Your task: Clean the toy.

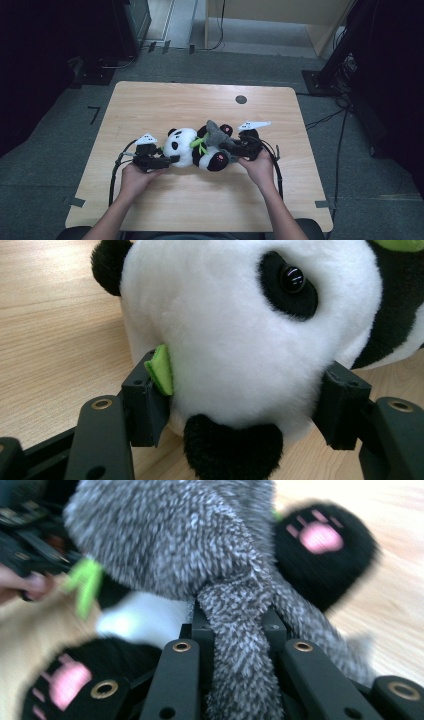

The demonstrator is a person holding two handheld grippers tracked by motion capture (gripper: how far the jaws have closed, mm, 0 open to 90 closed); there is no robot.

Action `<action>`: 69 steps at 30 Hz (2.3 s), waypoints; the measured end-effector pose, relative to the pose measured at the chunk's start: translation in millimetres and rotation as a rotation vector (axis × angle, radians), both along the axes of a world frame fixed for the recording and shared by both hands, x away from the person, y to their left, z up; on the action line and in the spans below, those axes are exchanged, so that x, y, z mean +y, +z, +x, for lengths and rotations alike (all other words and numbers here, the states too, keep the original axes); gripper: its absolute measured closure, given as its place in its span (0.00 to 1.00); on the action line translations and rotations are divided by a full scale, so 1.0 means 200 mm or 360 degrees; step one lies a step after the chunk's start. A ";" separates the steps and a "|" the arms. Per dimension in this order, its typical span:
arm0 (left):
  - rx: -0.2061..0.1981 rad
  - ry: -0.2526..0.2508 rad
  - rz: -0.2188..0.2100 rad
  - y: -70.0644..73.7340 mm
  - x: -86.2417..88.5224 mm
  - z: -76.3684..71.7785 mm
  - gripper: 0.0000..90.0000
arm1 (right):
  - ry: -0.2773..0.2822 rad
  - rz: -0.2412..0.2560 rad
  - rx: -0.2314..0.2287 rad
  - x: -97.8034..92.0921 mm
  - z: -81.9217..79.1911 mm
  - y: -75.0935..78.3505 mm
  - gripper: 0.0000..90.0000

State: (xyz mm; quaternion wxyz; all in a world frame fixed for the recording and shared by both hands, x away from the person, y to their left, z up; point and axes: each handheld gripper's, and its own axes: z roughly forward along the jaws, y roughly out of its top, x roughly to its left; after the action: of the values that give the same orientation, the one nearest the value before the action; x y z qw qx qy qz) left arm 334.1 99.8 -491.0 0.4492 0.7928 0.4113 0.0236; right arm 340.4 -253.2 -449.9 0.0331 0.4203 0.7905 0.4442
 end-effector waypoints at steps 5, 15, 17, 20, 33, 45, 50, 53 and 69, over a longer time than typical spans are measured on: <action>0.0006 -0.0001 -0.0016 0.00 0.00 0.01 0.38 | -0.0048 -0.0053 0.0085 -0.07 0.01 -0.05 0.86; 0.0010 -0.0021 -0.0024 0.00 0.01 0.01 0.37 | -0.0136 -0.0183 0.0270 -0.13 0.04 -0.15 0.86; 0.0008 -0.0023 -0.0019 0.00 0.01 0.01 0.37 | -0.0145 -0.0200 0.0305 -0.14 0.05 -0.17 0.86; 0.0008 -0.0025 -0.0019 0.00 0.01 0.02 0.37 | -0.0157 -0.0180 0.0333 -0.16 0.07 -0.19 0.86; 0.0004 -0.0029 0.0001 0.00 0.01 0.01 0.36 | -0.0381 -0.0171 0.0335 -0.32 0.09 -0.15 0.85; 0.0016 -0.0025 -0.0002 0.01 0.01 0.01 0.36 | -0.0263 0.0095 -0.0007 -0.28 -0.08 0.20 0.86; 0.0014 -0.0022 -0.0007 0.01 0.01 0.01 0.37 | -0.0136 0.0112 -0.0056 -0.17 -0.15 0.29 0.85; 0.0016 -0.0012 -0.0003 0.01 0.00 0.01 0.37 | -0.0027 0.0096 -0.0073 -0.09 -0.18 0.31 0.85; -0.0009 -0.0035 0.0046 0.01 -0.01 0.00 0.37 | 0.0065 -0.0123 -0.0066 0.08 -0.17 0.18 0.86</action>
State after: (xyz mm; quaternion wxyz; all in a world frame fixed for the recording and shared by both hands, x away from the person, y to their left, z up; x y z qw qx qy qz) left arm 334.4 98.5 -489.4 0.4392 0.8036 0.4008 0.0267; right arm 306.6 -237.0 -414.4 0.0564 0.3932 0.8146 0.4226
